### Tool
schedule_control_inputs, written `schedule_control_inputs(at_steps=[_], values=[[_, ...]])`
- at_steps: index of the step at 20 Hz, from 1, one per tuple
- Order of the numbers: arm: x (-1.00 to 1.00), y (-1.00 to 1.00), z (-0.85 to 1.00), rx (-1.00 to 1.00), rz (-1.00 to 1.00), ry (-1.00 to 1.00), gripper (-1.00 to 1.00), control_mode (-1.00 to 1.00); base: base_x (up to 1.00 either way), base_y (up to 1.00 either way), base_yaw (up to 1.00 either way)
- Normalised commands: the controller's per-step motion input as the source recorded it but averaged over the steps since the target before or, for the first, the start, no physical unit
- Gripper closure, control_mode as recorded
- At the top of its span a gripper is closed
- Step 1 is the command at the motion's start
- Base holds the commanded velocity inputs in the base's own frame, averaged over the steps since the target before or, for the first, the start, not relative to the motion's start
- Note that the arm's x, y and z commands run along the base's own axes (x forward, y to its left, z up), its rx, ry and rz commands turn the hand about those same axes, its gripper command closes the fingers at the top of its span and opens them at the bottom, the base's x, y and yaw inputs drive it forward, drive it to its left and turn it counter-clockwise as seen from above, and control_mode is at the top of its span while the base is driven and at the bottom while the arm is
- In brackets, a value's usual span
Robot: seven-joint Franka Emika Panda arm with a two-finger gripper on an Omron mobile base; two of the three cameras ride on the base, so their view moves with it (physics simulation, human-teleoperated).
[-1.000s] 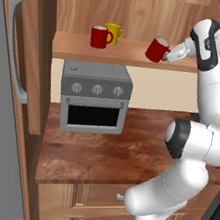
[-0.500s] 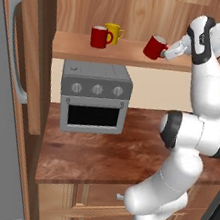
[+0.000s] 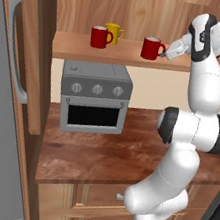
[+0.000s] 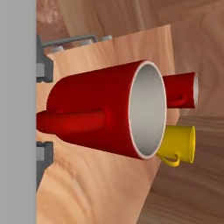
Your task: Pick the mug on the counter and place it in the cabinet with the handle facing the right, like the mugs already inside.
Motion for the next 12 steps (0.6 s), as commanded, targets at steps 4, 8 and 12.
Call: schedule_control_inputs(at_steps=[4,8,12], values=[[0.0,0.0,0.0,0.0,0.07,0.0,-1.0,-1.0,0.0,0.0,0.0],[0.0,0.0,0.0,0.0,0.07,0.0,-1.0,-1.0,0.0,0.0,0.0],[-0.05,0.0,0.01,0.0,0.06,-0.01,-1.0,-1.0,0.0,0.0,0.0]])
